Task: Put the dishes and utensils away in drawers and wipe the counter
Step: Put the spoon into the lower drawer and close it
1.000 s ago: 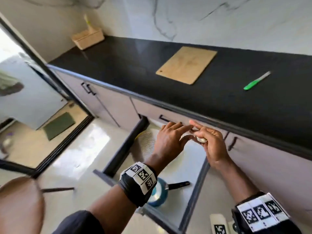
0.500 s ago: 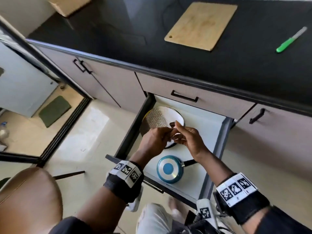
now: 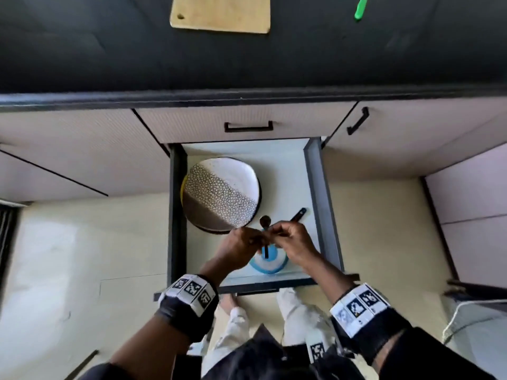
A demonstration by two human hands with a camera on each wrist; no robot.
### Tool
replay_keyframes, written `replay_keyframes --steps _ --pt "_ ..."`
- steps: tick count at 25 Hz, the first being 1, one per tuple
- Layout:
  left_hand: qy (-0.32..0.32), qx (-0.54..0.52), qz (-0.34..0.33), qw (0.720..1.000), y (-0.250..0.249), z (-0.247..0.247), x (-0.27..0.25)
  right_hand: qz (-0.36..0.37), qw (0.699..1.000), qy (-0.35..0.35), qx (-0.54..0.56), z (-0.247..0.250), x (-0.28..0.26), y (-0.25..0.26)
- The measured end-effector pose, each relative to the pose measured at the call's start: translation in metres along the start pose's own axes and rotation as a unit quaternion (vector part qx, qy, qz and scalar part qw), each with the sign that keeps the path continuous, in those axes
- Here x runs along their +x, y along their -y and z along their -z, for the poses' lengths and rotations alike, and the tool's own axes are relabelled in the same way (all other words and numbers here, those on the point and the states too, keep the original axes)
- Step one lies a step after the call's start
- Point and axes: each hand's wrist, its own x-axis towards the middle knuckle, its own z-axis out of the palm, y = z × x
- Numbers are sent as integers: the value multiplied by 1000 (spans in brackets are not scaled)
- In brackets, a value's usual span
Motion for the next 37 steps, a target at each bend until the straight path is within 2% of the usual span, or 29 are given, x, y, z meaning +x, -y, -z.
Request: replay_keyframes --steps 2,4,6,9,15,20,23,26,31,37 --pt "20 23 10 999 11 4 0 6 1000 -19 -3 -7 2 2" --pt "46 72 25 996 33 5 -1 -17 998 -52 11 -5 9 -6" --pt "64 126 63 988 68 11 -5 -49 995 -87 25 2 26 -18" --pt "93 207 141 964 119 20 -21 -105 990 -95 -2 12 63 -41" --pt "80 199 214 953 148 19 -5 -186 973 -88 -104 21 170 -95" --pt "93 198 271 937 163 19 18 -186 968 -120 -121 29 249 -126" --pt "83 238 265 931 168 31 32 -178 968 -131 -119 38 287 -129" --pt "43 248 233 939 157 39 62 -174 963 -167 -119 47 315 -129" --pt "0 254 158 954 137 45 121 -175 960 -178 -130 46 326 -126" --pt "-15 198 178 964 132 45 152 -150 958 -178 -167 48 325 -123"
